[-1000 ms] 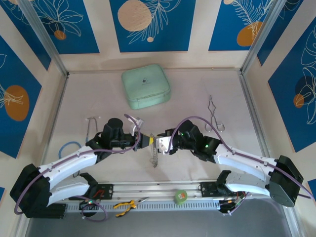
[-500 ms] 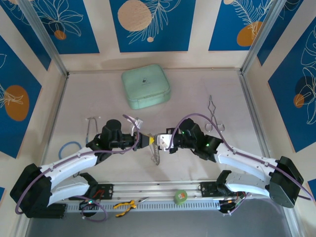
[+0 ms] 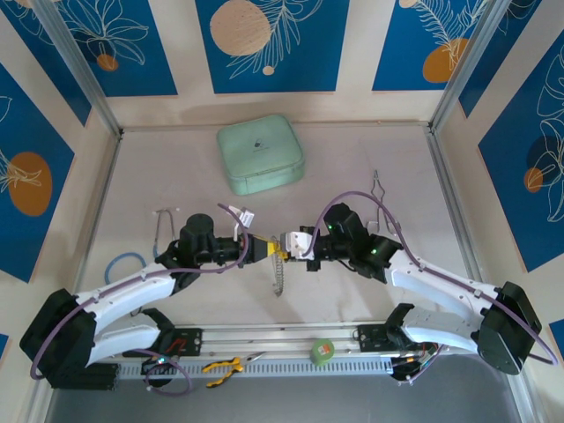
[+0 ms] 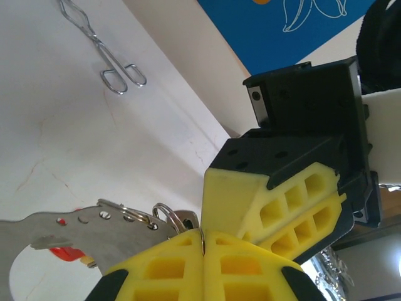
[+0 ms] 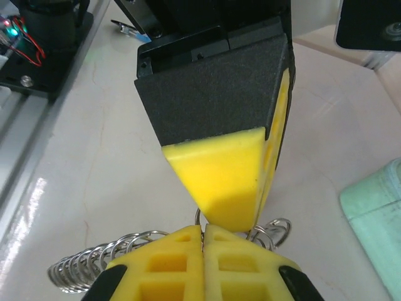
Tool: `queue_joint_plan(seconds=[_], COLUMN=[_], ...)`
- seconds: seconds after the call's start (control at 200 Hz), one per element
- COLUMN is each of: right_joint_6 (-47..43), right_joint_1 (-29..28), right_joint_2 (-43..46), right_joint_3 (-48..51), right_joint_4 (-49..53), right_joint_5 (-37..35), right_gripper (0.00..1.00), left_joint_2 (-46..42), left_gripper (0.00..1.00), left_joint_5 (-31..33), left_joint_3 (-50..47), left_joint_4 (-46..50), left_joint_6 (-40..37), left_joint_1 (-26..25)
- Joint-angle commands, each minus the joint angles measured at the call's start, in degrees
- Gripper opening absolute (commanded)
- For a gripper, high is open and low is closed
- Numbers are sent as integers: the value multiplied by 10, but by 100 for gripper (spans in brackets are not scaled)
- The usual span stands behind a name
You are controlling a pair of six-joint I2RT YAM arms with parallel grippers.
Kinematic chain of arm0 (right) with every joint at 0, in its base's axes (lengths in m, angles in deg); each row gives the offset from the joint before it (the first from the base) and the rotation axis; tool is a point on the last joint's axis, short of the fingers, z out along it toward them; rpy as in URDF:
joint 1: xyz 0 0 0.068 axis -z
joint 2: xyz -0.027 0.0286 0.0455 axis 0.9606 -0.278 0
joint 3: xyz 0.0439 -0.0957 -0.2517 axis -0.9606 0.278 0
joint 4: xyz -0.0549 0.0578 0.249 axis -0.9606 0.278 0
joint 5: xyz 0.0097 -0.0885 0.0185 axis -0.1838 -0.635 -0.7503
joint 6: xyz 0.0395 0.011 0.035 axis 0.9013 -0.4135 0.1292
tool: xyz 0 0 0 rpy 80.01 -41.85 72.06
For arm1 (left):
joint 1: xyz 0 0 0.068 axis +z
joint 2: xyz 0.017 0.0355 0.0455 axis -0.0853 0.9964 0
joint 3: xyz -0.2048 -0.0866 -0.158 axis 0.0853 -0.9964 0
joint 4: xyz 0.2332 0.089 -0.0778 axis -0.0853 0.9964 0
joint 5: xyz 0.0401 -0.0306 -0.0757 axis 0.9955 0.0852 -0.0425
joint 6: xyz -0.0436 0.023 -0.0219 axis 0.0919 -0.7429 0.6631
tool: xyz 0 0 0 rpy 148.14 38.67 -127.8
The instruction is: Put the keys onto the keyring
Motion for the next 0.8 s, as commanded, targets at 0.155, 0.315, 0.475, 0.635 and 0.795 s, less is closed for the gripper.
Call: queue_joint_plan(seconds=[0.155,0.315,0.475,0.635,0.795], right_joint_6=[38,68,76,95,123], right_joint_1=[7,16,16,30,66], right_joint_2=[-2,9,19,49,95], right_joint_3=[-2,3,-5,-27,-21], right_joint_4=[43,16,21,46,58], right_joint_5=[84,69,80,102,85], right_gripper=[0,1,28,34,33], left_joint_2=[-11,-20,-32,-42,-52], left_gripper=[0,0,0,0,0], left_joint_5=[7,15,27,38,41], left_joint_3=[4,2,4,-4,-31], left_joint_4=[-106,-88,-50,-41,-96], left_joint_6=[5,-22,-63,-115,-173], left_joint_1=[11,11,11,9,8])
